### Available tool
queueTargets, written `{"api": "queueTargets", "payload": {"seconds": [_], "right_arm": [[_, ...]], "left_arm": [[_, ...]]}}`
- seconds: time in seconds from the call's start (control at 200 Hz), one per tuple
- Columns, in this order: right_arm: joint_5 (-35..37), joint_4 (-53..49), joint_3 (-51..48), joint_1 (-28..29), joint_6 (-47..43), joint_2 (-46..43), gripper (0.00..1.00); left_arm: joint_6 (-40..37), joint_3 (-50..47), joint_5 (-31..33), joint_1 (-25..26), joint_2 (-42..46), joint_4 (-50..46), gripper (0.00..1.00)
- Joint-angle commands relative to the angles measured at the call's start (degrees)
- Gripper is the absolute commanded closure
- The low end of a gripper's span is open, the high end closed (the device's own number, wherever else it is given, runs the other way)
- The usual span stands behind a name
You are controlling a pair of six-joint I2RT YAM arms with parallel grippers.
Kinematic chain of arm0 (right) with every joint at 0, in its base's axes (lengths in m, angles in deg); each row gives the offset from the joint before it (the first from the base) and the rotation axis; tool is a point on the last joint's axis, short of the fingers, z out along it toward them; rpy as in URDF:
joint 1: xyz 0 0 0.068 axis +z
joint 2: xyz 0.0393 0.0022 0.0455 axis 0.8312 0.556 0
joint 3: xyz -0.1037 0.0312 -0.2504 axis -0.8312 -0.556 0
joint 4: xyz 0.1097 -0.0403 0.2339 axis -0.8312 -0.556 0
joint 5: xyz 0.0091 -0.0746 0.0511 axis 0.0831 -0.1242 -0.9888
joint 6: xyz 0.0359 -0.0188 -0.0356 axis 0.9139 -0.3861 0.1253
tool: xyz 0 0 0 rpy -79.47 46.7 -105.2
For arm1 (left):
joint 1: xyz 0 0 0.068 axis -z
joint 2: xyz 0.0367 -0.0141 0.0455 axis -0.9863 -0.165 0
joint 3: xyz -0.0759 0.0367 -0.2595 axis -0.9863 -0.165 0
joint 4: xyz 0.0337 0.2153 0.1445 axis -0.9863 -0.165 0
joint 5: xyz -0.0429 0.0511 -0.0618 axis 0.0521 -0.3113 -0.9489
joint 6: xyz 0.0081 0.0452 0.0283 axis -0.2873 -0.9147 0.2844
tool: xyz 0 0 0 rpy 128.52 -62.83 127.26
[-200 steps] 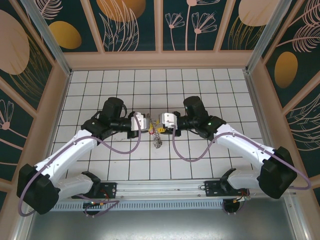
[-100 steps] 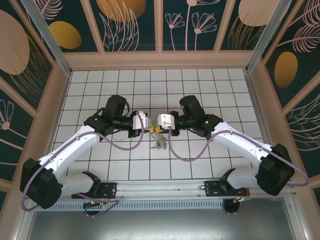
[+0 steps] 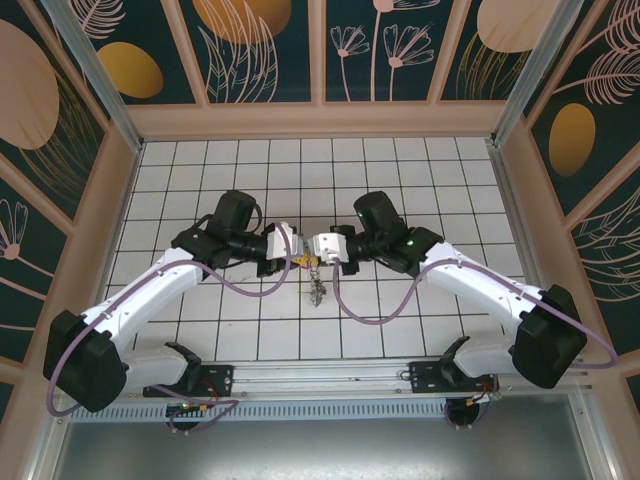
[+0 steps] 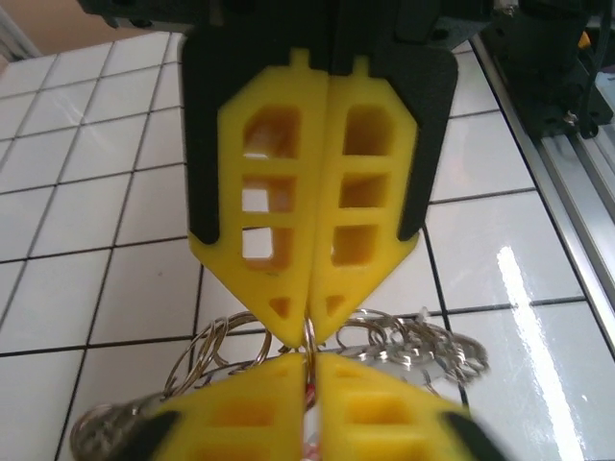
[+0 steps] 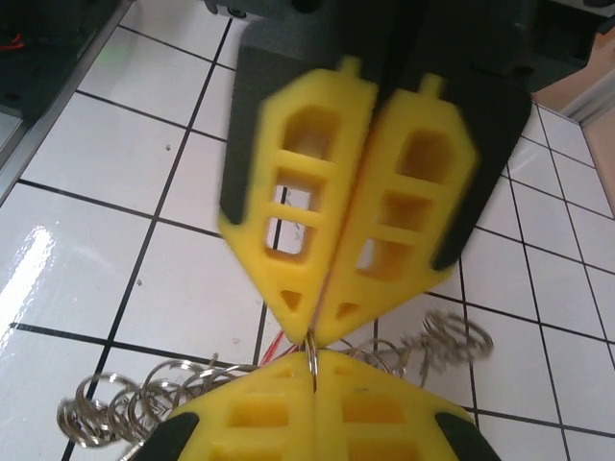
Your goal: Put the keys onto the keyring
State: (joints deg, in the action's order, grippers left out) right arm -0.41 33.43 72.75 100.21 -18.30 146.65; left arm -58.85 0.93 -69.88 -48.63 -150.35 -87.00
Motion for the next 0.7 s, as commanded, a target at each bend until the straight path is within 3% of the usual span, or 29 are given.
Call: {"api": "queueTargets", "payload": {"seconds": [0.0, 0.06, 0.36, 0.576, 0.696], "right_arm": [[-4.95, 5.9, -1.85, -2.02, 3.92, -2.22, 1.0], [-7.59, 9.93, -3.69, -3.53, 7.62, -3.77, 1.0], [-15.96, 27.76, -11.33, -6.44, 23.36, -7.86, 1.0], [-16.36, 43.22, -17.03, -6.22, 34.28, -8.21, 1.0], [-15.23, 45.28, -18.0, -5.77, 35.75, -8.05, 1.0]], "left_arm": [[4.23, -2.94, -2.03, 0.36, 4.66, 9.56, 0.74], [6.78, -5.73, -1.44, 0.37, 6.75, 13.29, 0.7], [12.03, -9.73, -2.13, 0.38, 8.16, 21.81, 0.69], [14.6, -9.71, -2.99, 0.43, 7.13, 25.79, 0.71], [14.84, -9.79, -4.03, 0.31, 6.82, 25.95, 0.74]]}}
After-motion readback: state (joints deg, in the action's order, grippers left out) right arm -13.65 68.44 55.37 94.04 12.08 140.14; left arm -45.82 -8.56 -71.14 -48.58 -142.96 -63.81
